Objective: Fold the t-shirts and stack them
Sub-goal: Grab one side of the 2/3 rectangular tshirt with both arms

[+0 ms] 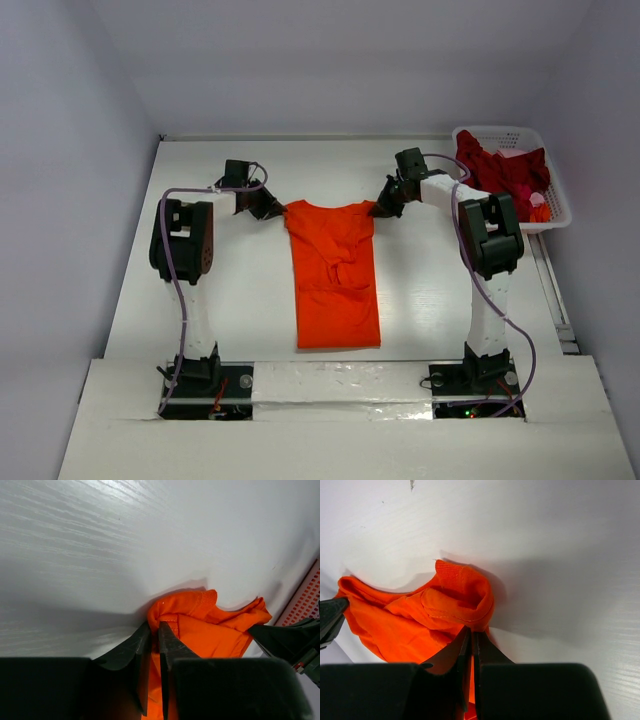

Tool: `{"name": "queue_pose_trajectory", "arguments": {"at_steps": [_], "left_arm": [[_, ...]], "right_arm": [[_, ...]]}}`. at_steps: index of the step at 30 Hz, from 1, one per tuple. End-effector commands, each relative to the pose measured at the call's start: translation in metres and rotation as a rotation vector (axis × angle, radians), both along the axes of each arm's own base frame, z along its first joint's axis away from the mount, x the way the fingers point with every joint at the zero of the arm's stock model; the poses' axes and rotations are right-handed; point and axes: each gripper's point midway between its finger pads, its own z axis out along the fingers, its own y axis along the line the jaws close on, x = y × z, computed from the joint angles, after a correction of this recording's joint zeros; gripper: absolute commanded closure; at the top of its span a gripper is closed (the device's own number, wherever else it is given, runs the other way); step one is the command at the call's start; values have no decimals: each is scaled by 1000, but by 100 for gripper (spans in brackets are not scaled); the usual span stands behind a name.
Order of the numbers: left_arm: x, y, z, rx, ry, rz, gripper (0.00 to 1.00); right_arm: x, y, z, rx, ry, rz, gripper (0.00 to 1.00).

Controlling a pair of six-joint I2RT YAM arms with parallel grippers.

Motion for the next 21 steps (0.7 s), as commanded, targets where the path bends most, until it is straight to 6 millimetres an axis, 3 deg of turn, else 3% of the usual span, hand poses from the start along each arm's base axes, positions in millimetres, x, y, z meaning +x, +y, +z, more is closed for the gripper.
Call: {"name": "queue_pose_trajectory", "arguments": {"at_steps": [1, 7, 9, 14, 21], "left_arm": [[-1, 5, -20, 47, 37, 6, 94], [0, 4, -21, 42, 38, 2, 100], [0, 4, -21, 40, 38, 0, 100], [-3, 3, -16, 34, 42, -1, 100], [6, 5, 15, 52, -4, 3, 100]], "right_arm": [[9, 10, 16, 22, -43, 24, 94], [9, 10, 16, 20, -43, 25, 95], [9, 9, 15, 19, -43, 24, 99], [9, 10, 17, 20, -46, 26, 100], [11, 10, 19, 18, -61, 35, 100]]}}
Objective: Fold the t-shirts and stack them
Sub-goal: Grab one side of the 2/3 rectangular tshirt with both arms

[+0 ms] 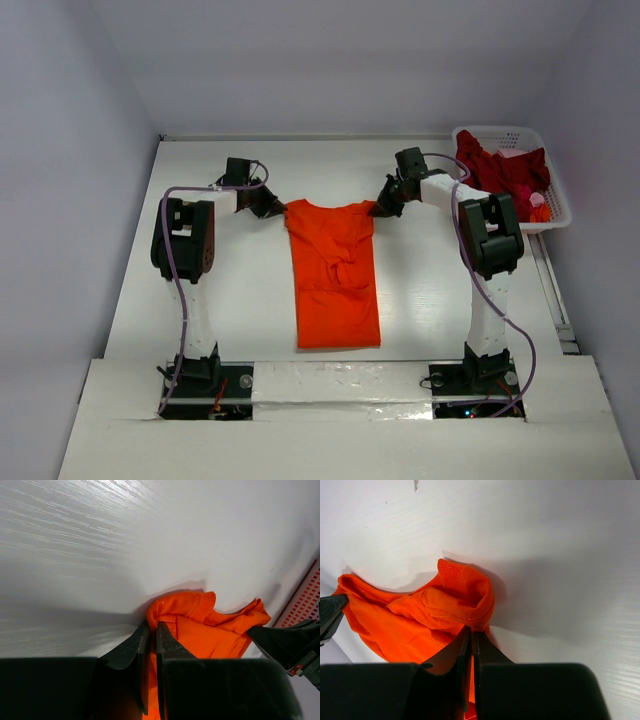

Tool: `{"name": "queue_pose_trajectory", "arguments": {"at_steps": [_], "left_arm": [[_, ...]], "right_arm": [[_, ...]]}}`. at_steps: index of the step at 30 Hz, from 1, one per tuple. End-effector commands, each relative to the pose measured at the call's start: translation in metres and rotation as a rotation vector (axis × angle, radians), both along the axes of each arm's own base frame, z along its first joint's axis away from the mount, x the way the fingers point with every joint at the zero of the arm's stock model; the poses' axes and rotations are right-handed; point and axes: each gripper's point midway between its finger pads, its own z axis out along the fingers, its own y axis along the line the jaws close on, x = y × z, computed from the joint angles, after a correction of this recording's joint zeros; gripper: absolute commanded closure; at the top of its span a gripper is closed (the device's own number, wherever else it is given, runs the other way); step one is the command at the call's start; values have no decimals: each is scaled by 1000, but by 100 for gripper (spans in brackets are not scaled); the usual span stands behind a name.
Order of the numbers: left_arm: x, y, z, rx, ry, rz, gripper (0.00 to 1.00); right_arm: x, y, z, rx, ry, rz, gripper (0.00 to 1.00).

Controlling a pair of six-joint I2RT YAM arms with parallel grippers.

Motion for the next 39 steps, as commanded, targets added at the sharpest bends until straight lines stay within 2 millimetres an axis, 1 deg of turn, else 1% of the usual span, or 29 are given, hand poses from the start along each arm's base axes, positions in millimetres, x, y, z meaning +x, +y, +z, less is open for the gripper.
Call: {"name": "queue_pose_trajectory", "arguments": {"at_steps": [1, 4, 5, 6, 12, 16, 21, 25, 27, 28, 30, 31, 33, 34, 37, 38, 39], "left_arm": [[1, 8, 17, 63, -5, 9, 100], [10, 7, 34, 59, -32, 12, 100], [9, 7, 34, 60, -29, 12, 100], [13, 6, 38, 56, -38, 10, 100], [18, 4, 42, 52, -43, 5, 100], [22, 3, 41, 50, -37, 1, 100], [26, 2, 47, 43, -46, -5, 100], [24, 2, 48, 46, -46, -10, 100], [22, 3, 45, 52, -31, -11, 100], [20, 4, 41, 58, -19, -7, 100], [19, 4, 40, 59, -18, -5, 100], [18, 4, 44, 57, -26, -6, 100], [15, 4, 43, 56, -21, -7, 100], [13, 3, 47, 50, -27, -11, 100], [6, 4, 52, 52, -23, -17, 100], [4, 4, 54, 53, -25, -19, 100], [1, 5, 57, 57, -27, -24, 100]], "right_arm": [[10, 9, 19, 16, -57, 35, 100], [13, 10, 23, 16, -69, 42, 100], [15, 11, 24, 16, -71, 41, 100], [16, 11, 25, 14, -73, 41, 100], [25, 12, 32, 5, -93, 51, 100], [31, 13, 38, 2, -104, 56, 100], [29, 15, 40, 14, -106, 64, 100], [26, 15, 37, 21, -101, 69, 100], [24, 15, 33, 20, -88, 71, 100], [24, 16, 33, 25, -91, 70, 100], [23, 16, 34, 27, -91, 70, 100], [21, 16, 36, 33, -93, 71, 100], [20, 16, 39, 33, -96, 71, 100], [18, 16, 42, 35, -98, 75, 100], [13, 16, 52, 44, -108, 85, 100], [12, 16, 61, 49, -124, 86, 100], [10, 16, 63, 51, -125, 89, 100]]}}
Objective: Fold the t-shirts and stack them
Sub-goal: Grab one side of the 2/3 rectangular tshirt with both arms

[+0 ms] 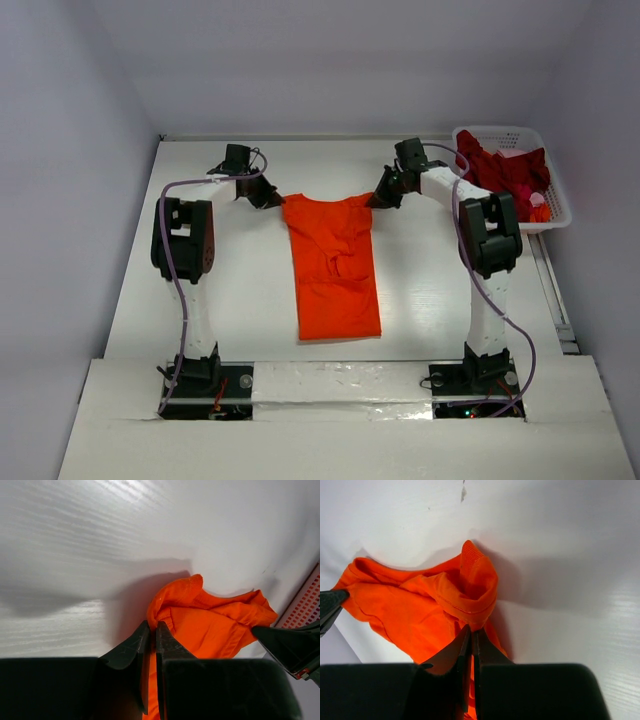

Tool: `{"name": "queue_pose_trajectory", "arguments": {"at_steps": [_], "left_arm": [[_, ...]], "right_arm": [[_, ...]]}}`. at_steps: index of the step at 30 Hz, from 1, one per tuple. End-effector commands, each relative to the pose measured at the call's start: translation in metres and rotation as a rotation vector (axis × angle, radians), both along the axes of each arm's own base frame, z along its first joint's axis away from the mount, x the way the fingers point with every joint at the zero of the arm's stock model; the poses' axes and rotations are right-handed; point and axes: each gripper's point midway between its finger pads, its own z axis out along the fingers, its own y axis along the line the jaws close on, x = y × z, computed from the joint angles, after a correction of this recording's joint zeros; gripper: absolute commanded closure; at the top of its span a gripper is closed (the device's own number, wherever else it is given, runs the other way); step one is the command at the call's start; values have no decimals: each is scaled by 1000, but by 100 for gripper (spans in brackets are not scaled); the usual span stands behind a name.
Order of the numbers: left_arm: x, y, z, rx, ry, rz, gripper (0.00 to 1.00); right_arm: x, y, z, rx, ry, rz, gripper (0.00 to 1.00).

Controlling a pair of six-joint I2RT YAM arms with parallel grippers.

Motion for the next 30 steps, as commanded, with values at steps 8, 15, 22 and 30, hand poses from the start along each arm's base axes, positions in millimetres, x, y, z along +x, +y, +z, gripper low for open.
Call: {"name": "queue_pose_trajectory", "arguments": {"at_steps": [8, 15, 22, 30], "left_arm": [[-22, 4, 56, 19, -68, -35, 100], [-33, 4, 73, 12, -80, -49, 100], [-43, 5, 81, 19, -79, -61, 100], [-64, 8, 84, 25, -66, -75, 100]], "right_arm": [[-20, 11, 71, 57, -115, 61, 100], [-34, 8, 71, 61, -107, 72, 100], [-50, 4, 70, 57, -98, 83, 100], [-71, 0, 83, 74, -110, 81, 100]]}}
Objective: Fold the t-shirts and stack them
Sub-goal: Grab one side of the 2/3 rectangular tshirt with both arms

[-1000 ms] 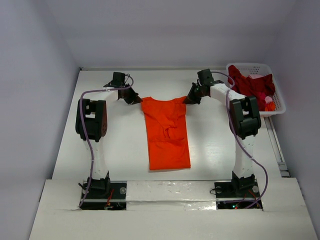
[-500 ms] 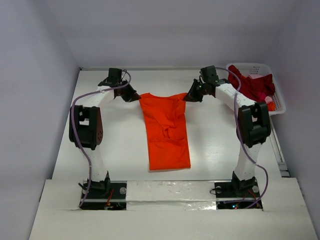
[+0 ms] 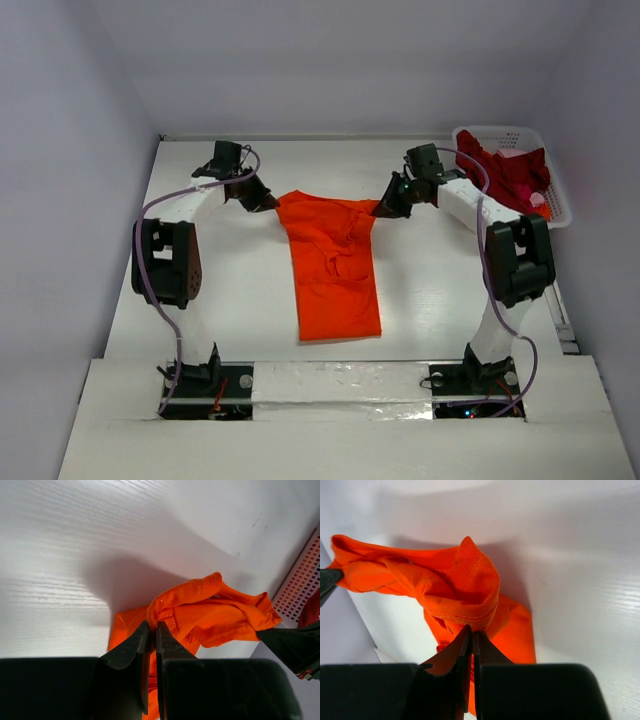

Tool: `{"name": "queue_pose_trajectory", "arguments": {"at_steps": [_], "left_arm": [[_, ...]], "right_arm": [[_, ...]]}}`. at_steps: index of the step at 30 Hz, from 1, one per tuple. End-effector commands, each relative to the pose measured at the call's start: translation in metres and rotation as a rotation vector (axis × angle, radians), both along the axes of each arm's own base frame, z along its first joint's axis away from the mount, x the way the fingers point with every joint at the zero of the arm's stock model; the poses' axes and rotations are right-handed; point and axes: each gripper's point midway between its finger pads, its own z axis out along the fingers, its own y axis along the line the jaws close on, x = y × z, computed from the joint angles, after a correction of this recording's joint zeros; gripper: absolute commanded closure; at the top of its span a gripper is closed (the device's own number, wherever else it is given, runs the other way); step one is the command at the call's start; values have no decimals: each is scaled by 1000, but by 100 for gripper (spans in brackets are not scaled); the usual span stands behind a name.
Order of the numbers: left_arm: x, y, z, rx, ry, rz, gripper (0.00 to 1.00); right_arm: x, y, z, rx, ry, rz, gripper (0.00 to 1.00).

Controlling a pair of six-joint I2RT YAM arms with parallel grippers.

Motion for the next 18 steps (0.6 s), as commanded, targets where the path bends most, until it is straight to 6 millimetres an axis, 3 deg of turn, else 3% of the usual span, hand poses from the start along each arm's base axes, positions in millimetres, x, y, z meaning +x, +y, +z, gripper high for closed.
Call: {"name": "queue_pose_trajectory", "arguments": {"at_steps": [1, 8, 18], "left_arm": [[-17, -4, 29, -6, -59, -33, 100], [-29, -4, 45, -18, -78, -42, 100], [-38, -2, 62, -6, -90, -62, 100]], "right_arm": [[-5, 5, 33, 43, -83, 27, 100], [-22, 1, 34, 41, -84, 36, 100], [-49, 1, 16, 31, -53, 60, 100]]}}
